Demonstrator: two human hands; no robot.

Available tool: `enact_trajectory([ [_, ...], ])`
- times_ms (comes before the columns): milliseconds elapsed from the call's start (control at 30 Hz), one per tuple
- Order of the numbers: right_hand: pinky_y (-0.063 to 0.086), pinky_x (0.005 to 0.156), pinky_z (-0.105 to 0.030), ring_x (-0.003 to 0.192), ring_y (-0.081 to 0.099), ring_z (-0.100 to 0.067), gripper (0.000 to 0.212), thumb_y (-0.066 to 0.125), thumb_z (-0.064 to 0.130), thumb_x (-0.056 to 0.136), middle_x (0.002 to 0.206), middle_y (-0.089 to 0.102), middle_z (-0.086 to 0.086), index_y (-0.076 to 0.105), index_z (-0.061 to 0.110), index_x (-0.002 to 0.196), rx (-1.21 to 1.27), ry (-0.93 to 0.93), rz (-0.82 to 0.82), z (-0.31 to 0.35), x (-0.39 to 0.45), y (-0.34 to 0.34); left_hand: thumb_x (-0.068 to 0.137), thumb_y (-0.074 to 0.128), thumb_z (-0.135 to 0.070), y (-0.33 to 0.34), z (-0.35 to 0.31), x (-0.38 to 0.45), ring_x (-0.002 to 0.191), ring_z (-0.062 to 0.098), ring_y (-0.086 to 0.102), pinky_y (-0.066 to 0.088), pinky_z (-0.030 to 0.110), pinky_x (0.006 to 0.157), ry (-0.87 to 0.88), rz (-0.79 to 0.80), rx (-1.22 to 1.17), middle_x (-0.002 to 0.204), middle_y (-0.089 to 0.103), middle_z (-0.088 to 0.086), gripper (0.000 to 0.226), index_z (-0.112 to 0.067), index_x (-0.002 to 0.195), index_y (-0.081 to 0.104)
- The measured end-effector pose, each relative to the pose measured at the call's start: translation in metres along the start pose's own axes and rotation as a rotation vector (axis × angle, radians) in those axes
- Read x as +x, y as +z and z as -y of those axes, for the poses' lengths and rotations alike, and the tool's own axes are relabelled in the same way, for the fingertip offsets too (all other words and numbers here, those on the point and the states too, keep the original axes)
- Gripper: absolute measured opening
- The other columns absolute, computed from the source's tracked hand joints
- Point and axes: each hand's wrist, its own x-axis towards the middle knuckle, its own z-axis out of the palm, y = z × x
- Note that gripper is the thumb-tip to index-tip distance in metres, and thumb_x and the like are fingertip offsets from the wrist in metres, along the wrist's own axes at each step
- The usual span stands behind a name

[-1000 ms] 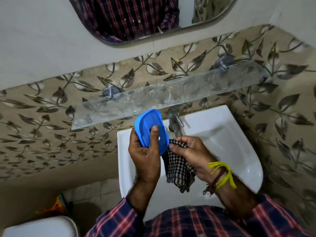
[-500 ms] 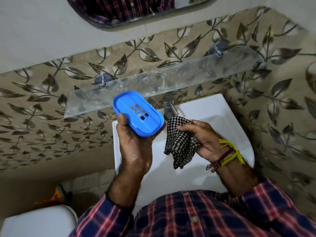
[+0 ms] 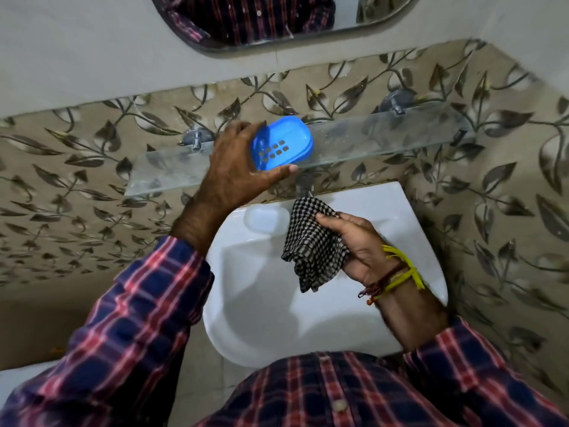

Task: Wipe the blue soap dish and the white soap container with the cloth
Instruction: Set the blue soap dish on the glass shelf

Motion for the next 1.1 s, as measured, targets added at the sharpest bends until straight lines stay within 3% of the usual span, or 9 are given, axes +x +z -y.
enact_trajectory([
  [200,0.055,0.085,-0.043,0.088,0.065,-0.031,0.030,0.067,0.001,0.085,0.101,0.067,-0.022,0.062,-0.004,0.114,0.067,-0.020,-0.037,0.008,0.001,0.005,0.069,0.086,-0.057,0.013,0.007,0.014,0.125,0.029,0.053,0.048,0.049,0.104,0.005,0.043,-0.081,0.134,0.057,0.015,0.098,-0.009,0.146,0.049],
  [333,0.055,0.085,-0.043,0.083,0.067,-0.031,0.020,0.064,0.003,0.088,0.100,0.067,-0.022,0.065,-0.004,0.106,0.078,0.004,0.004,0.010,0.002,0.004,0.068,0.082,-0.059,0.018,0.011,0.016,0.127,0.029,0.052,0.046,0.053,0.104,0.026,0.046,-0.091,0.137,0.056,0.014,0.100,-0.013,0.149,0.045],
  [533,0.045,0.104,-0.051,0.108,0.060,-0.037,0.039,0.059,0.006,0.091,0.128,0.059,-0.030,0.055,-0.010,0.127,0.070,0.056,-0.013,0.005,0.005,0.001,0.073,0.083,-0.054,0.024,0.020,0.021,0.132,0.029,0.049,0.041,0.055,0.108,0.046,0.055,-0.072,0.145,0.053,0.012,0.098,-0.017,0.152,0.039],
  [767,0.041,0.108,-0.053,0.110,0.059,-0.036,0.039,0.058,0.008,0.091,0.129,0.059,-0.027,0.057,-0.007,0.126,0.098,0.091,-0.070,-0.004,0.010,-0.015,0.068,0.086,-0.053,0.024,0.026,0.024,0.136,0.026,0.044,0.036,0.055,0.112,0.023,0.075,-0.131,0.149,0.049,0.009,0.106,-0.019,0.154,0.035],
  [833,0.040,0.108,-0.054,0.117,0.058,-0.039,0.038,0.059,0.010,0.091,0.128,0.061,-0.026,0.059,-0.006,0.125,0.103,0.109,-0.094,-0.006,0.010,-0.020,0.066,0.087,-0.052,0.022,0.024,0.018,0.138,0.025,0.040,0.031,0.055,0.115,0.018,-0.010,-0.164,0.148,0.048,0.008,0.107,-0.018,0.154,0.037],
  [900,0.042,0.107,-0.054,0.118,0.059,-0.039,0.036,0.060,0.012,0.090,0.125,0.063,-0.025,0.061,-0.005,0.122,0.101,0.124,-0.119,-0.008,0.010,-0.026,0.069,0.085,-0.054,0.020,0.025,0.003,0.141,0.026,0.038,0.026,0.052,0.118,0.074,-0.204,-0.170,0.149,0.048,0.007,0.100,-0.015,0.150,0.042],
  [1000,0.045,0.103,-0.053,0.107,0.062,-0.035,0.036,0.059,0.011,0.091,0.124,0.063,-0.023,0.060,-0.005,0.123,0.108,0.122,-0.161,-0.010,0.011,-0.030,0.078,0.086,-0.043,0.035,0.037,-0.038,0.124,0.026,0.054,0.036,0.042,0.110,0.246,-0.587,-0.157,0.129,0.062,0.006,0.064,-0.008,0.125,0.062],
  [1033,0.046,0.101,-0.052,0.103,0.063,-0.034,0.038,0.058,0.011,0.091,0.122,0.063,-0.023,0.059,-0.005,0.125,0.107,0.121,-0.169,-0.011,0.010,-0.030,0.079,0.086,-0.039,0.045,0.043,-0.057,0.115,0.024,0.057,0.038,0.035,0.106,0.264,-0.647,-0.155,0.120,0.063,0.004,0.053,-0.007,0.115,0.063],
  [1100,0.047,0.099,-0.051,0.101,0.063,-0.034,0.040,0.059,0.010,0.091,0.120,0.064,-0.022,0.057,-0.006,0.128,0.098,0.116,-0.198,-0.013,0.011,-0.029,0.082,0.085,-0.033,0.071,0.060,-0.086,0.103,0.019,0.057,0.042,0.027,0.096,0.158,-0.579,-0.224,0.108,0.061,-0.002,0.040,-0.011,0.105,0.061],
])
